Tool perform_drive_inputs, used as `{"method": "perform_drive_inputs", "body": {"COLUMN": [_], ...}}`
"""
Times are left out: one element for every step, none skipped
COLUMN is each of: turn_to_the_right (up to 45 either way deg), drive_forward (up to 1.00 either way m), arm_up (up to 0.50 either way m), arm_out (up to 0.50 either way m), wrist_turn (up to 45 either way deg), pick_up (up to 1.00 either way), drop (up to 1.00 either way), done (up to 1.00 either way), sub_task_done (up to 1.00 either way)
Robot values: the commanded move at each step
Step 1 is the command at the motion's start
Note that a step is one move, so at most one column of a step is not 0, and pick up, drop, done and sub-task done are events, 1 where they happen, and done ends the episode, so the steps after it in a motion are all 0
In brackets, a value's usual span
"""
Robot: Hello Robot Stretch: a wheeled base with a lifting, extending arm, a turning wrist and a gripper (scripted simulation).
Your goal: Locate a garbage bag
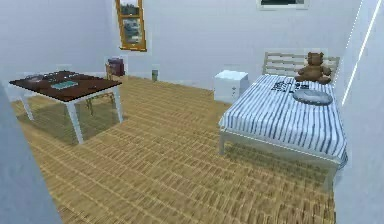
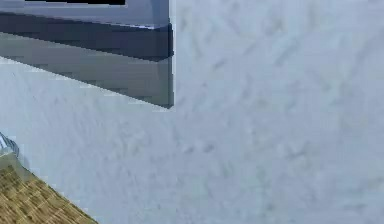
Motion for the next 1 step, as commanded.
{"method": "perform_drive_inputs", "body": {"turn_to_the_right": [-45.0], "drive_forward": [0.00], "arm_up": [0.00], "arm_out": [0.00], "wrist_turn": [0.0], "pick_up": [0.00], "drop": [0.00], "done": [0.00], "sub_task_done": [0.00]}}
